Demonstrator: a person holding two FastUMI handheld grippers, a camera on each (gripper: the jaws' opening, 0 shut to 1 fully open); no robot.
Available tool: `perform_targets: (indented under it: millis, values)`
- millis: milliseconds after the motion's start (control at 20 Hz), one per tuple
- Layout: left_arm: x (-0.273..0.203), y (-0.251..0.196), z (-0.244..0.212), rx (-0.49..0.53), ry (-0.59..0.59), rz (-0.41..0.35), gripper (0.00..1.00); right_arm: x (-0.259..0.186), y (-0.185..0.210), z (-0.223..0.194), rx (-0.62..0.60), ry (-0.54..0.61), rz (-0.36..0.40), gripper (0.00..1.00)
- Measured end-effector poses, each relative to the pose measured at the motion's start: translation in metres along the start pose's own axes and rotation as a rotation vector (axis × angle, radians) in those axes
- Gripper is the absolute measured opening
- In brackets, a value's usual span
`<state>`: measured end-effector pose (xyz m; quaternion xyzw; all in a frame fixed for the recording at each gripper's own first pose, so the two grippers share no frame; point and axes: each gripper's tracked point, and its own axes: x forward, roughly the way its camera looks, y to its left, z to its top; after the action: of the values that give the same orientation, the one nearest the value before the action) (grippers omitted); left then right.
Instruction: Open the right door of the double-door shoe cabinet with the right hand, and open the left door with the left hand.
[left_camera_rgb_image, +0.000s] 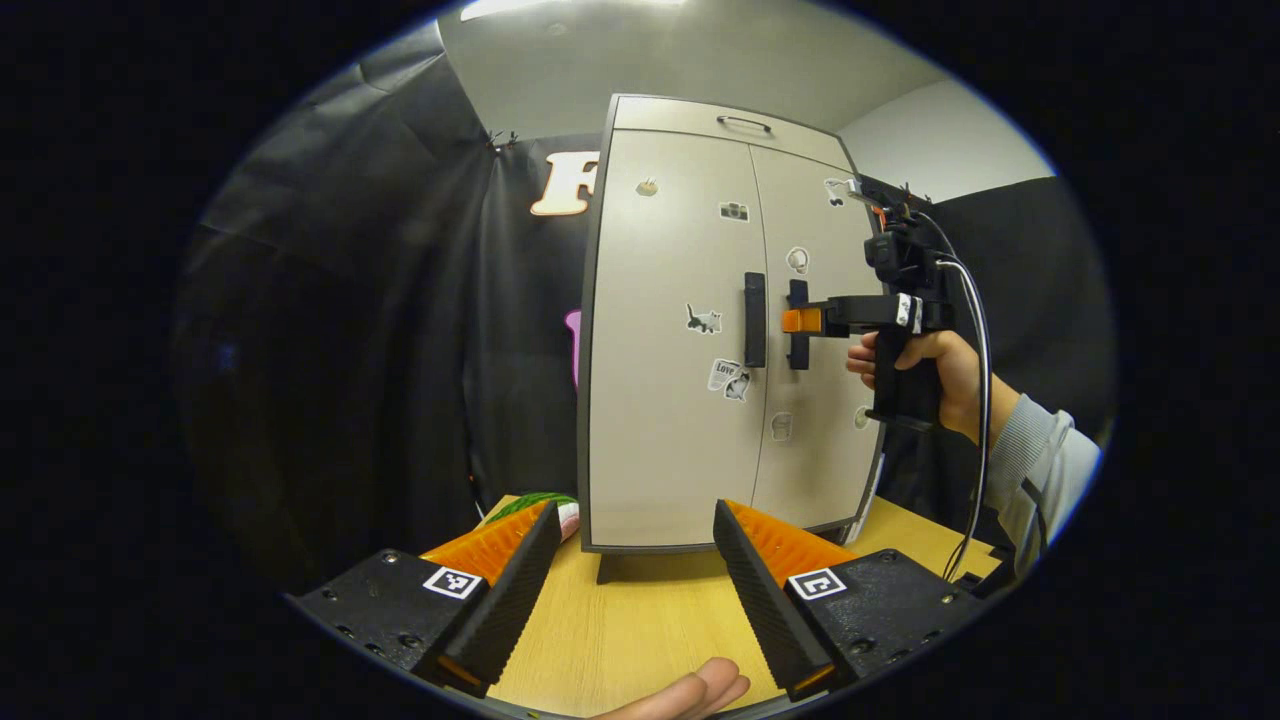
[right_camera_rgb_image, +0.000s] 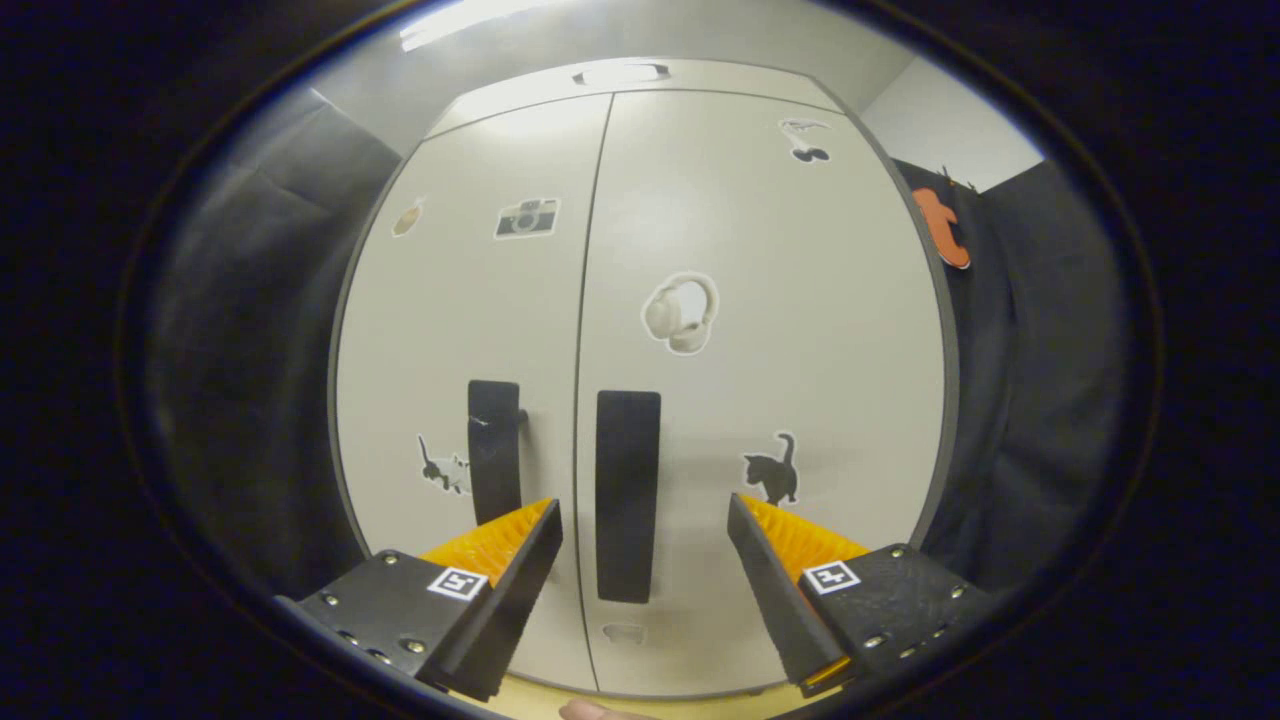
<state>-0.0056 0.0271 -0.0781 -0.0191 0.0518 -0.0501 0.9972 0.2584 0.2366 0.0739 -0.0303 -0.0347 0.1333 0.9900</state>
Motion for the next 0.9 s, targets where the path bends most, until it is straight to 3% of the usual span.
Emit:
perform_targets:
  millis: [150, 250, 300, 350, 400, 450, 500, 550, 600, 900]
  values:
    - [0.005, 0.008, -0.003, 0.005, 0.005, 0.004, 0.96, 0.016, -0.001, -0.01, 0.029, 0.049, -0.048, 0.96]
    - [0.006, 0.014, -0.001, 0.004, -0.005, 0.012, 0.96, 0.019, -0.001, -0.003, 0.069, 0.031, -0.071, 0.83]
    - [0.007, 0.017, 0.0, 0.006, -0.009, 0.019, 0.96, 0.017, 0.0, -0.003, 0.069, 0.042, -0.078, 0.72]
    - [0.008, 0.019, -0.001, 0.007, -0.006, 0.025, 0.95, 0.018, 0.005, -0.003, 0.07, 0.048, -0.063, 0.68]
    - [0.009, 0.019, -0.002, 0.005, -0.001, 0.028, 0.95, 0.018, 0.011, -0.004, 0.057, 0.053, -0.049, 0.51]
    - [0.01, 0.019, -0.002, 0.001, 0.003, 0.03, 0.96, 0.019, 0.014, -0.006, 0.042, 0.073, -0.06, 0.46]
    - [0.009, 0.019, -0.003, 0.0, 0.008, 0.031, 0.96, 0.018, 0.013, -0.004, 0.031, 0.074, -0.055, 0.25]
    - [0.009, 0.019, -0.003, 0.003, 0.012, 0.032, 0.96, 0.013, 0.012, -0.004, 0.04, 0.093, -0.04, 0.25]
    - [0.008, 0.021, -0.004, 0.001, 0.014, 0.037, 0.96, 0.016, 0.014, -0.007, 0.048, 0.1, -0.024, 0.13]
    - [0.001, 0.028, 0.007, 0.015, 0.0, 0.074, 0.95, -0.001, 0.013, -0.001, 0.08, 0.12, 0.035, 0.13]
